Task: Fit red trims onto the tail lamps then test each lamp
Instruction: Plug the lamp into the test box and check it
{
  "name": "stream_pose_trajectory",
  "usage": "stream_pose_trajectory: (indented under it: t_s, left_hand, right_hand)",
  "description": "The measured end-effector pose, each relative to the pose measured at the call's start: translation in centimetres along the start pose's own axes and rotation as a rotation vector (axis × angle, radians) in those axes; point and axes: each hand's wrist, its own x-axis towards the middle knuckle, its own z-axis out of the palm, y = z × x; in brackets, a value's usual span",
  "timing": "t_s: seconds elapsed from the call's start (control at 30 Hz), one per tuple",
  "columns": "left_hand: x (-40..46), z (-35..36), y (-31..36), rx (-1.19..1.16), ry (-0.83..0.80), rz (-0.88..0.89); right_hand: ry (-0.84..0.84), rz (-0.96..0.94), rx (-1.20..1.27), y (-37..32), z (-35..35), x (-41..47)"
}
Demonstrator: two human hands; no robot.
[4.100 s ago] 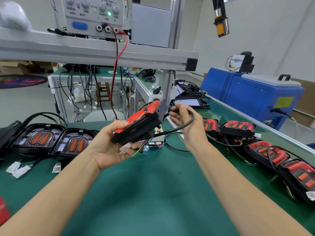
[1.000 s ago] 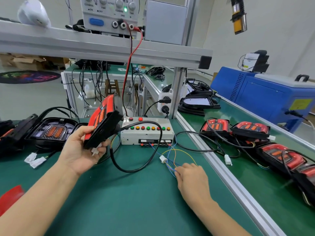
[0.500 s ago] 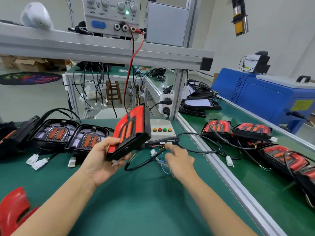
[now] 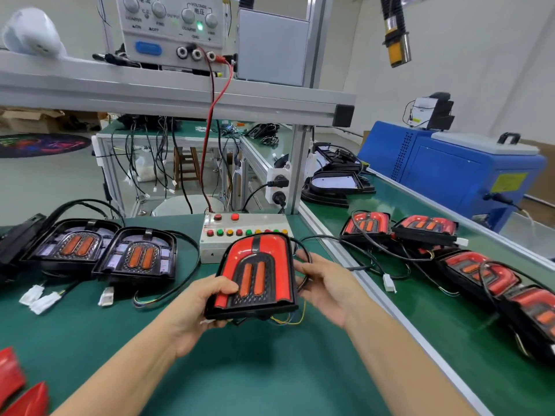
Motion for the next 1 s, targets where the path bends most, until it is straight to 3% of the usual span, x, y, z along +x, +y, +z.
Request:
stream_pose_trajectory:
  t_s: [0.17, 0.3, 0.63, 1.0]
  left_hand:
    - [0.6, 1.9, 0.6, 0.106, -0.056, 0.08]
    - [1.4, 4.3, 1.8, 0.208, -0.111, 0.159]
    - [4.6, 12.9, 4.3, 0.307, -0.334, 0.274]
    - [7.6, 25.2, 6.2, 0.401, -0.537, 0.315]
  right_hand:
    - [-0.067, -0.127, -0.267, -0.3, -0.3, -0.8]
    - [-0.043, -0.271, -0.241, -1.3, -1.0, -1.6]
    - [0.165, -0.533, -0.229, -6.0, -6.6, -4.2]
    - [0.433, -0.683, -0.226, -12.0, -15.6, -7.1]
